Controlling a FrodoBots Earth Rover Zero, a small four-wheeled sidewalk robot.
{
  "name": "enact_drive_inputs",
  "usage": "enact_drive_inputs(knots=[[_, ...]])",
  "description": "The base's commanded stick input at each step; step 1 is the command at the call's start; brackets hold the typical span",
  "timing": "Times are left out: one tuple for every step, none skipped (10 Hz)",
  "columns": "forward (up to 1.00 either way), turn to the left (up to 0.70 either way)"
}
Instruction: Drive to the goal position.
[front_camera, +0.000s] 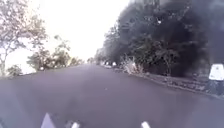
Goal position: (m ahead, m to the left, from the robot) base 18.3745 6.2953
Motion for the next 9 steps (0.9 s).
enact_drive_inputs(knots=[[0.85,0.00],[0.85,0.00],[0.85,0.00],[0.85,0.00],[0.85,0.00],[0.85,0.00],[0.85,0.00],[0.85,0.00],[0.85,0.00]])
